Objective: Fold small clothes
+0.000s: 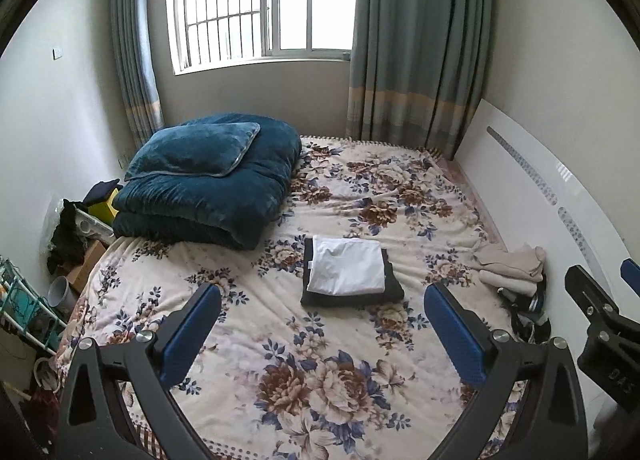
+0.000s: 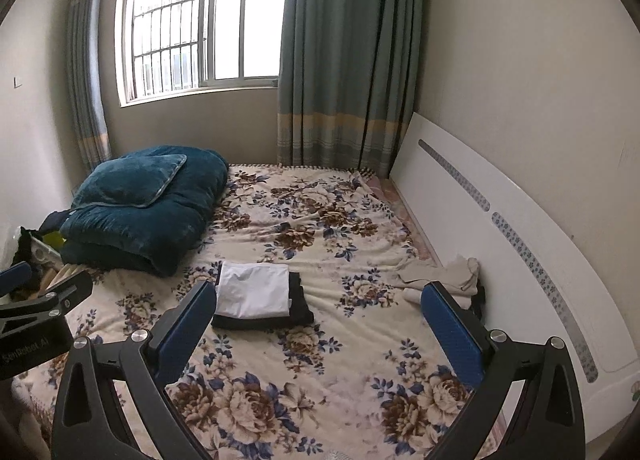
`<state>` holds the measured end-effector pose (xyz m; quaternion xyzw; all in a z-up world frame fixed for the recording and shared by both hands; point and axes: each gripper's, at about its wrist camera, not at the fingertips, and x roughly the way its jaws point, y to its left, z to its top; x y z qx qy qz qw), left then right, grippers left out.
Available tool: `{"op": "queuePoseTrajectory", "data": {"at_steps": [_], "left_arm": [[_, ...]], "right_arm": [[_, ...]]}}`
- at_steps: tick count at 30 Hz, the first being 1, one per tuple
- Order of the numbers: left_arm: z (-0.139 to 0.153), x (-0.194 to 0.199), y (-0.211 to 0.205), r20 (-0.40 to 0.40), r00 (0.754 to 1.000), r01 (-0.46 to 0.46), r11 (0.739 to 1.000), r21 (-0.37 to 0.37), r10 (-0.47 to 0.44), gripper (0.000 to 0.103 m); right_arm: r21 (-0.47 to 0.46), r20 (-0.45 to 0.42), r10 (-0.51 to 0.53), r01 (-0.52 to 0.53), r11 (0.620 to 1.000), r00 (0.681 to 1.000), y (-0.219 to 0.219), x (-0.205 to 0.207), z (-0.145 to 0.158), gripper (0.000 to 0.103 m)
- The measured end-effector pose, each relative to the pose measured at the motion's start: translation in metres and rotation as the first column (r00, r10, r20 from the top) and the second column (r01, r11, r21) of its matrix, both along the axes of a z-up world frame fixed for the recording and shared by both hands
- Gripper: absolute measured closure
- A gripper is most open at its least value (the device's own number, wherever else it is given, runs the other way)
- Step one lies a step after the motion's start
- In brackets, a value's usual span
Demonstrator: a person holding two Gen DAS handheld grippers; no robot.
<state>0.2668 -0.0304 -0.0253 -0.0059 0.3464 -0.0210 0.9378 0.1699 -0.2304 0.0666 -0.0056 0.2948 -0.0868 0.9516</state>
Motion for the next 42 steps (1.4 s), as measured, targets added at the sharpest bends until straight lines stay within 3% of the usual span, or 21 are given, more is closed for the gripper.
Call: {"op": "queuePoseTrajectory", "data": {"at_steps": [42], "left_arm": [[0.014, -0.019, 0.008, 0.045, 0.998, -0.037, 0.999, 0.025, 0.036, 0.000]], "right_arm": [[0.008, -0.002, 0.043, -0.043, 0.999, 0.999, 0.006, 0.003, 0.000, 0.000]]}}
